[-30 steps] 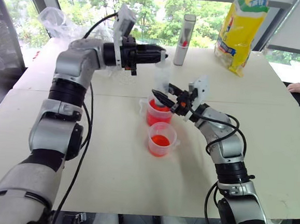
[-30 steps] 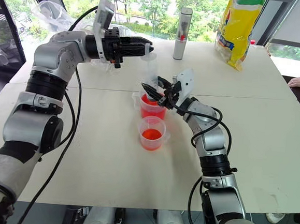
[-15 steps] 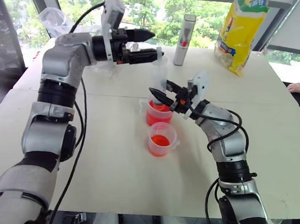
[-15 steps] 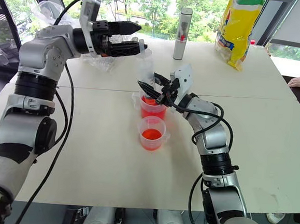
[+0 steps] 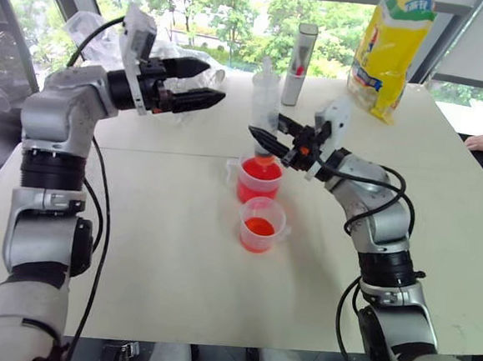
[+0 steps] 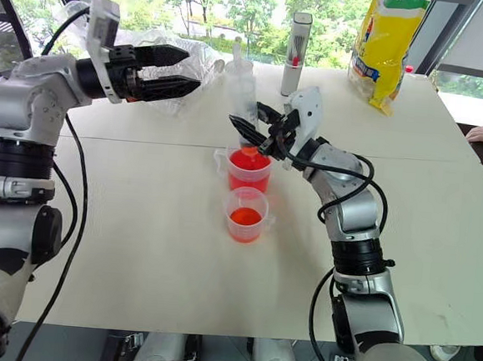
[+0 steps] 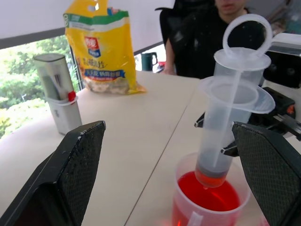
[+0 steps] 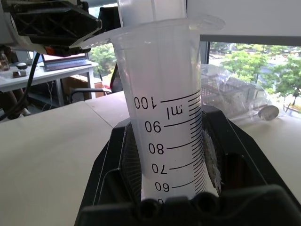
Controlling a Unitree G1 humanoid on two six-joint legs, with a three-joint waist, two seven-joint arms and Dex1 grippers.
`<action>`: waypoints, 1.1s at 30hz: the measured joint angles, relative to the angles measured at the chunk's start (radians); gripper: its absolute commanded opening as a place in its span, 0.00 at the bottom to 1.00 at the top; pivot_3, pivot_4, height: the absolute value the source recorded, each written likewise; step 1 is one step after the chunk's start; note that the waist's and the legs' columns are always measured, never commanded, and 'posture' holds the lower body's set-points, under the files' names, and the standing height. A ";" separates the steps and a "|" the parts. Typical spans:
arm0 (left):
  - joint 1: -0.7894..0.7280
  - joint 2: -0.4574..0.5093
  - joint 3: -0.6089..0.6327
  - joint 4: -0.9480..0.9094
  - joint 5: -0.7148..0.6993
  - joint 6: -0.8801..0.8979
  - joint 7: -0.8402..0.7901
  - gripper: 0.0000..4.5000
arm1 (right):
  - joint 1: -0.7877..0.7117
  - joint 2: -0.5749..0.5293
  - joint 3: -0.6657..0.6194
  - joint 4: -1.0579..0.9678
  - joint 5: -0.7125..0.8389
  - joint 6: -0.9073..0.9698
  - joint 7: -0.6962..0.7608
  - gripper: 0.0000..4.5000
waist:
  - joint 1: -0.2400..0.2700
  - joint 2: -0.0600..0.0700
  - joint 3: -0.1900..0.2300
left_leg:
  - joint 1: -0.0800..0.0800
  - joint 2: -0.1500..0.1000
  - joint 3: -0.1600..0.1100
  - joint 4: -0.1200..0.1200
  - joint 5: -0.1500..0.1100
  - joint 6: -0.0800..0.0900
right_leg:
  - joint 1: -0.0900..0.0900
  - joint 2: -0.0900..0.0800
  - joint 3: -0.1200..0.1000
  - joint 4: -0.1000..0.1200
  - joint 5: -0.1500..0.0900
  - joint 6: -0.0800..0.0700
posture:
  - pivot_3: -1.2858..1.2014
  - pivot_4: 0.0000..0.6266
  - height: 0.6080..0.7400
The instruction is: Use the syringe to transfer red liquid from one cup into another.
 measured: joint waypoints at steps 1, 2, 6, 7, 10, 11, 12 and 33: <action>0.006 0.004 0.000 -0.018 -0.005 0.012 0.003 0.98 | -0.002 -0.012 -0.005 -0.028 0.016 0.020 -0.002 0.31 | 0.000 0.000 0.000 | 0.000 0.000 0.000 0.000 0.000 0.000 | 0.000 0.000 0.000 0.000 0.000 0.000 | 0.52 0.24 1.00; 0.010 0.005 0.001 -0.032 -0.013 0.023 0.005 0.98 | -0.003 -0.021 -0.014 -0.064 0.034 0.048 -0.004 0.31 | 0.000 0.000 0.000 | 0.000 0.000 0.000 0.000 0.000 0.000 | 0.000 0.000 0.000 0.000 0.000 0.000 | 0.52 0.24 1.00; 0.015 0.004 0.000 -0.065 -0.037 0.049 0.011 0.98 | 0.018 -0.096 -0.087 -0.287 0.213 0.239 -0.020 0.31 | 0.003 0.000 0.000 | 0.000 0.000 -0.001 0.000 0.000 0.000 | 0.000 0.000 0.000 0.000 0.000 0.000 | 0.52 0.24 1.00; 0.015 0.004 0.000 -0.065 -0.041 0.051 0.011 0.98 | 0.020 -0.106 -0.107 -0.327 0.252 0.272 -0.026 0.31 | 0.003 0.000 0.000 | 0.000 0.000 -0.001 0.000 0.000 0.000 | 0.000 0.000 0.000 0.000 0.000 0.000 | 0.52 0.24 1.00; 0.014 -0.001 -0.002 -0.069 -0.052 0.063 0.010 0.98 | 0.048 -0.137 -0.139 -0.411 0.349 0.359 -0.051 0.31 | -0.001 0.000 0.000 | 0.001 -0.001 0.000 0.000 0.000 0.000 | 0.001 0.000 0.000 0.000 0.000 0.000 | 0.52 0.24 1.00; 0.012 -0.004 -0.002 -0.068 -0.056 0.064 0.007 0.98 | 0.063 -0.144 -0.146 -0.430 0.368 0.374 -0.055 0.31 | 0.000 0.000 0.000 | 0.001 -0.001 0.000 0.000 0.000 0.000 | 0.001 0.000 0.000 0.000 0.000 0.000 | 0.52 0.24 1.00; 0.010 -0.008 -0.002 -0.068 -0.062 0.065 0.004 0.98 | 0.084 -0.154 -0.150 -0.452 0.386 0.389 -0.061 0.31 | 0.001 0.000 0.000 | 0.001 -0.001 -0.001 0.000 0.000 0.000 | 0.001 0.000 0.000 0.000 0.000 0.000 | 0.52 0.24 1.00; -0.086 -0.073 -0.067 -0.108 -0.162 0.169 -0.088 0.98 | 0.285 -0.168 -0.022 -0.507 0.282 0.267 -0.068 0.31 | 0.000 0.000 0.000 | 0.000 -0.002 -0.001 0.000 0.000 0.000 | 0.001 0.002 0.000 -0.001 0.000 0.000 | 0.52 0.24 1.00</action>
